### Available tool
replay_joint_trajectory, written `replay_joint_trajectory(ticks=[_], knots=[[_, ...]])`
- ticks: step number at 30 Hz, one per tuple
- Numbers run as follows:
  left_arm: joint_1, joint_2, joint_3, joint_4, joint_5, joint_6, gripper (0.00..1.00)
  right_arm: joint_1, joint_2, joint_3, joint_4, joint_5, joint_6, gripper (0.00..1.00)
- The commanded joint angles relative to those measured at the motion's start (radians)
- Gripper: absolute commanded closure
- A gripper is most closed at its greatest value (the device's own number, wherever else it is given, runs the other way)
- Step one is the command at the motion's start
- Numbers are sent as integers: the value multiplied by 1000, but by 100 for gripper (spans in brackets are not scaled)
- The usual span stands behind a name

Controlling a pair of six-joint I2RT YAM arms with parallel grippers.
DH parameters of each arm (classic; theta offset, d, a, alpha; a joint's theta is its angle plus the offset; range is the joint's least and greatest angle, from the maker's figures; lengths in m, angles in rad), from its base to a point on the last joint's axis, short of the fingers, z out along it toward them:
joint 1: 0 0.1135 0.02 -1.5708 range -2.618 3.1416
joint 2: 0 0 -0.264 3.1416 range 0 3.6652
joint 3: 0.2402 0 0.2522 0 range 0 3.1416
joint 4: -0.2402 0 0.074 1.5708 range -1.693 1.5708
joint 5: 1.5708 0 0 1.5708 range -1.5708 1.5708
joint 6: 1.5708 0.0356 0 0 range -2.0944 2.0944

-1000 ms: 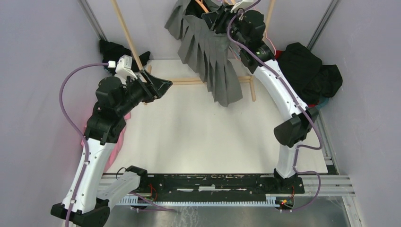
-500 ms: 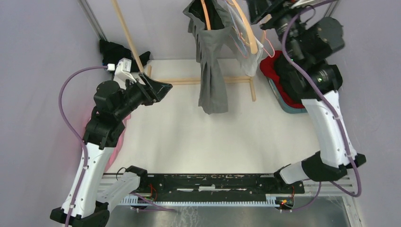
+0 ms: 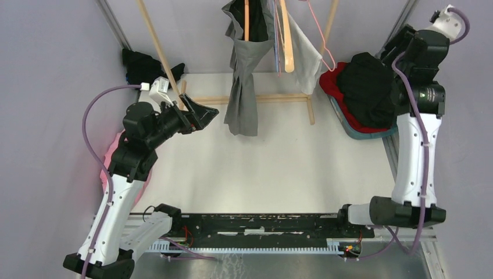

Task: Place the skirt on the hanger
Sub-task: Pick up the skirt from the bin.

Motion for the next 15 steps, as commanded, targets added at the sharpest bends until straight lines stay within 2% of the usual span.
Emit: replay_joint_trajectory(ticks=[1, 6, 11, 15], knots=[[6, 5, -40, 52, 29, 47, 1, -183, 84, -155, -32, -275, 181, 34], [6, -14, -150, 133, 43, 24, 1, -202, 271, -171, -7, -276, 186, 36], [6, -2, -249, 213, 68, 6, 1, -203, 442, -88, -31, -243, 171, 36], [5, 23, -302, 255, 90, 4, 1, -198, 567, 39, -120, -168, 151, 35]])
